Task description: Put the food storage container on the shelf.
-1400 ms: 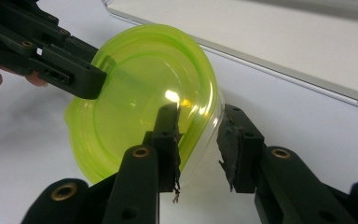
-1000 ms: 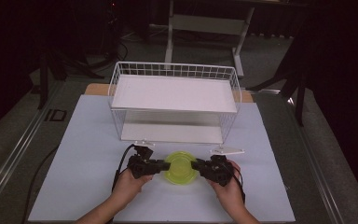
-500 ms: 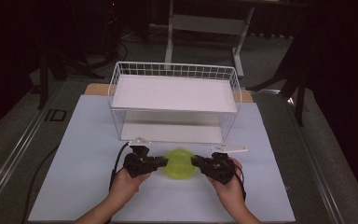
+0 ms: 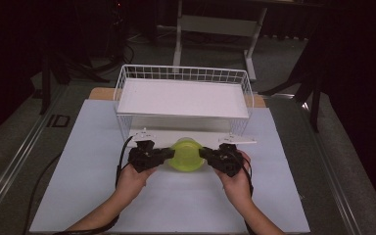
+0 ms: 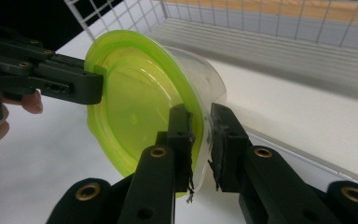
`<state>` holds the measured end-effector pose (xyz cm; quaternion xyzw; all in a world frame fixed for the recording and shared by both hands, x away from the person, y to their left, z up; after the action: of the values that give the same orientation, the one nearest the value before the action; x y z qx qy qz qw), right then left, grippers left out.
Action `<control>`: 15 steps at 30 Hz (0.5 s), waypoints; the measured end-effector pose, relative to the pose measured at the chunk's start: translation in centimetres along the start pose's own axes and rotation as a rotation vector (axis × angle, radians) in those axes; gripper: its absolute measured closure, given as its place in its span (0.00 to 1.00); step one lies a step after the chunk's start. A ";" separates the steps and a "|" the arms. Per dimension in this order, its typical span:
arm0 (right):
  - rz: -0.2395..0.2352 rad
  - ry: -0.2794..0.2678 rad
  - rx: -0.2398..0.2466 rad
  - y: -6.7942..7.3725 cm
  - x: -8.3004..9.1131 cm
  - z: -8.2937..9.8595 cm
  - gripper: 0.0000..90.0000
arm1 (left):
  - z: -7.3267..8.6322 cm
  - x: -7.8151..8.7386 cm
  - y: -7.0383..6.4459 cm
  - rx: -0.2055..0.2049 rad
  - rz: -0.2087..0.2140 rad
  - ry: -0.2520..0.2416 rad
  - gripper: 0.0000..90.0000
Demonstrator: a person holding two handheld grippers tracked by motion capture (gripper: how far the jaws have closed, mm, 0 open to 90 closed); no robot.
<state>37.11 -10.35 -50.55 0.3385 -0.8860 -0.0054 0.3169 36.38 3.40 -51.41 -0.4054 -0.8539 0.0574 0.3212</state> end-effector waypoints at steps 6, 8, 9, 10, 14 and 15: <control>0.023 0.024 -0.008 -0.9 -1.7 0.3 0.88 | 0.5 -1.2 1.5 0.030 0.002 0.006 0.91; 0.026 0.028 -0.010 -1.1 -2.2 0.3 0.88 | 0.5 -1.4 2.1 0.019 -0.006 0.010 0.91; 0.027 0.031 -0.013 -1.2 -2.5 0.3 0.88 | 0.6 -1.5 2.2 0.031 -0.005 0.011 0.91; 0.027 0.034 -0.016 -1.2 -2.7 0.4 0.88 | 0.7 -1.6 2.4 0.033 -0.009 0.010 0.91; 0.038 0.039 -0.014 -1.6 -3.6 0.5 0.88 | 0.9 -2.2 3.1 0.034 -0.016 0.017 0.90; 0.038 0.039 -0.014 -1.6 -3.6 0.5 0.88 | 0.9 -2.2 3.1 0.034 -0.016 0.017 0.90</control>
<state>39.81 -9.52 -53.30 0.3193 -0.8860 0.0012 0.3363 38.89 4.03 -54.38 -0.3933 -0.8533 0.0657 0.3360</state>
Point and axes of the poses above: each handheld gripper's, and its own axes: x roughly backward along the jaws, z roughly out of its underside, y roughly to its left, the point moved 10 cm from there along -x, roughly forward along the jaws, and after that the axes turned 2 degrees about z, right-handed, at the moved point
